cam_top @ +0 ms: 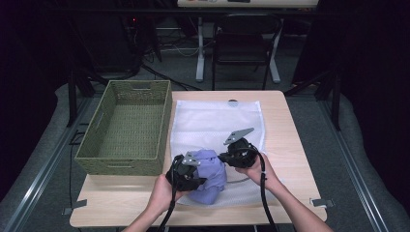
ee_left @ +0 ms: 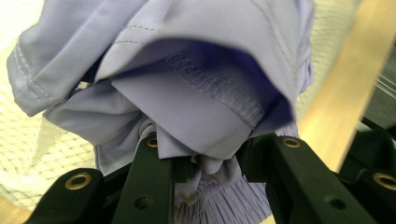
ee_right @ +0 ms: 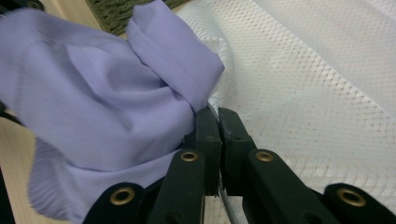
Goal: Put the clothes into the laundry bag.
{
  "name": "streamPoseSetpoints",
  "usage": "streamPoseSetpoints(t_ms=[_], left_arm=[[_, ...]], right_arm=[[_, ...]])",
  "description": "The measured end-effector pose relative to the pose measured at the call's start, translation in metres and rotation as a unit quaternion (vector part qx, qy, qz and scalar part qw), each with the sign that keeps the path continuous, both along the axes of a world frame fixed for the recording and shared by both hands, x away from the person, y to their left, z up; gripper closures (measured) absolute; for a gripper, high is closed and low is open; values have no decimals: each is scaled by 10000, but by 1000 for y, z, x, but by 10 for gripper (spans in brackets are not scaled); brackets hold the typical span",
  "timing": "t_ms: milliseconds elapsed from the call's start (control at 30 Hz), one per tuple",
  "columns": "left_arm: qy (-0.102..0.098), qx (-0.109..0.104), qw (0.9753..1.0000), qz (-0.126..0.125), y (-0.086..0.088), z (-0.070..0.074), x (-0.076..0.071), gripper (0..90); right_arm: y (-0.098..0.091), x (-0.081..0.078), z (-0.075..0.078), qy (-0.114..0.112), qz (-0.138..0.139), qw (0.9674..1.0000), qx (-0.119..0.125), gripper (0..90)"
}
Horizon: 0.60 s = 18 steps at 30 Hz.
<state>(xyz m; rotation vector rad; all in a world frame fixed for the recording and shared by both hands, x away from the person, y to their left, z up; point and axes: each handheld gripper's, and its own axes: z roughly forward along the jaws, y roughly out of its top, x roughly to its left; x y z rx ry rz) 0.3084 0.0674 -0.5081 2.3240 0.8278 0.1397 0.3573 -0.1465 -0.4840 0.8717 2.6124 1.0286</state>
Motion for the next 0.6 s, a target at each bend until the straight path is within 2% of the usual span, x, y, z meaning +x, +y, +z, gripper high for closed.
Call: streamPoseSetpoints(t_ms=[33,200,267,333,400,533,600], left_arm=[[-17,33,10000,64,-2,-1,0,707],[-26,163,9998,53,-6,-9,4,681],[-37,209,9997,69,-5,-9,5,613],[-148,327,9993,141,-5,-6,2,492],[-350,507,9980,161,-4,-2,-5,398],[-655,529,9962,221,1,7,-14,327],[-712,453,9961,250,2,11,-14,320]], right_arm=[[0,0,1,16,32,10000,-9,884],[0,0,0,47,48,10000,-43,883],[-1,1,-2,48,44,10000,-68,883],[-3,2,-2,75,16,9999,-82,883],[-4,2,-2,95,43,9999,-80,883],[-6,4,-2,124,20,9999,-56,883],[-5,4,-2,126,25,9999,-62,883]])
